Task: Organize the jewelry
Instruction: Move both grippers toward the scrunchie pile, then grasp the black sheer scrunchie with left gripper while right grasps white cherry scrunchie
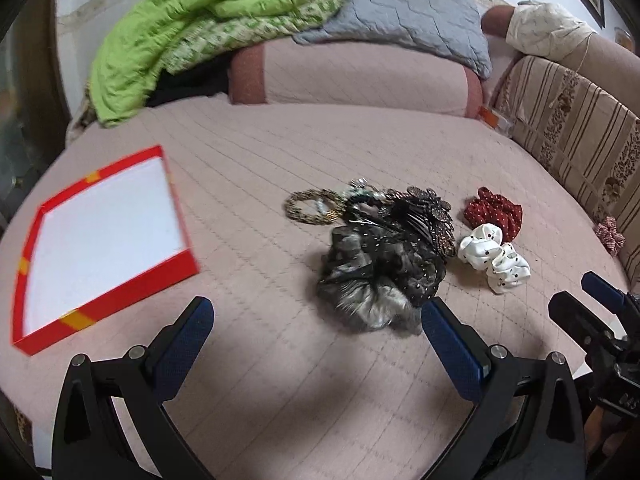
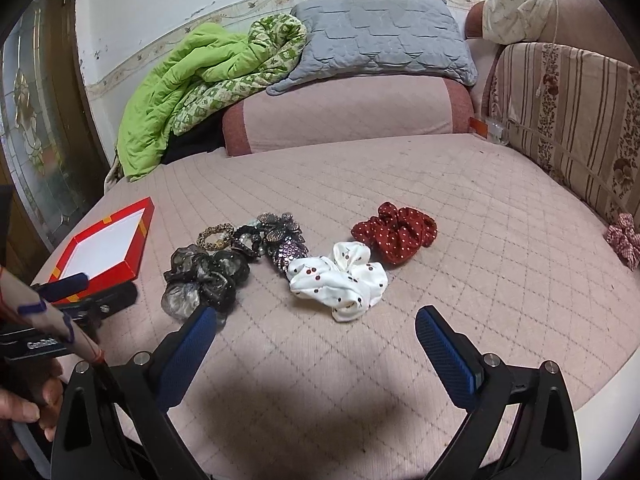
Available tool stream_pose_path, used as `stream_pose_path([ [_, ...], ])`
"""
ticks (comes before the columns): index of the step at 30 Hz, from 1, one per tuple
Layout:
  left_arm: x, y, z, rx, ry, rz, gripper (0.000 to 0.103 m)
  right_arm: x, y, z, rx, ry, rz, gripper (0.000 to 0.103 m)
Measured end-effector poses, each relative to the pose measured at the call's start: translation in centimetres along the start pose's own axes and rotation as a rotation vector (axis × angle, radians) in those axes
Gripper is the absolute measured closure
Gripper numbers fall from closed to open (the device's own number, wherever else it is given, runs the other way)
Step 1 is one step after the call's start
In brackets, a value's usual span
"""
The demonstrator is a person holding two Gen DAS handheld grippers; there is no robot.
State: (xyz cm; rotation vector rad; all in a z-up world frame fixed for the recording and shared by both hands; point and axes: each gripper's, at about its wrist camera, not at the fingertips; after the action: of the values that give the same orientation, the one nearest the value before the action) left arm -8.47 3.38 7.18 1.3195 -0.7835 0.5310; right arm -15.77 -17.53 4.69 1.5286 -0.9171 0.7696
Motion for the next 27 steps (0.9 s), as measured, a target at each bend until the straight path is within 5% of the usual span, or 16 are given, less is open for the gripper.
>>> stream_pose_path([
  [7, 0.9, -6.0, 0.6, -0.044, -0.003, -0.079, 0.001, 0.7, -1.7, 1.3, -0.001, -0.058, -0.025, 0.005],
  [10, 1.1, -7.6, 1.0, -0.061, -0.011, -0.088, 0.009, 0.9, -2.5, 1.9, -0.014, -0.078, -0.034, 0.005],
  [15, 1.0, -9.7, 1.4, -0.123, -0.013, -0.111, 0.045, 1.4, -5.4, 2.5, -0.043, -0.085, -0.096, 0.005],
  [22, 1.0, -10.1, 0.5, -0.208, 0.026, -0.094, 0.063, 1.5, -9.3, 2.9, -0.081, -0.095, -0.187, 0.006],
  [23, 0.9, -10.0, 0.5, -0.214, 0.029, -0.096, 0.064, 1.4, -9.7, 2.9, -0.087, -0.094, -0.191, 0.016],
  [24, 0.9, -9.9, 0.5, -0.218, 0.029, -0.092, 0.066, 1.3, -10.1, 2.9, -0.091, -0.091, -0.201, 0.04],
  [27, 1.0, -9.5, 0.6, -0.234, 0.028, -0.082, 0.069, 0.6, -11.5, 3.0, -0.07, -0.102, -0.271, 0.069],
])
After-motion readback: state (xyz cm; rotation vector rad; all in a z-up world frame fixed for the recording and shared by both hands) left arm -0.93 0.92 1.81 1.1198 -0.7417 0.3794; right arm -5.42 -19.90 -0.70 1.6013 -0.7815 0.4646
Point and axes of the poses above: each gripper's, at about its wrist camera, not at the fingertips, and y roughly against the way its jaws point, z to its right, x to its top, and after that the axes turned 7 degrees about z, right-handed
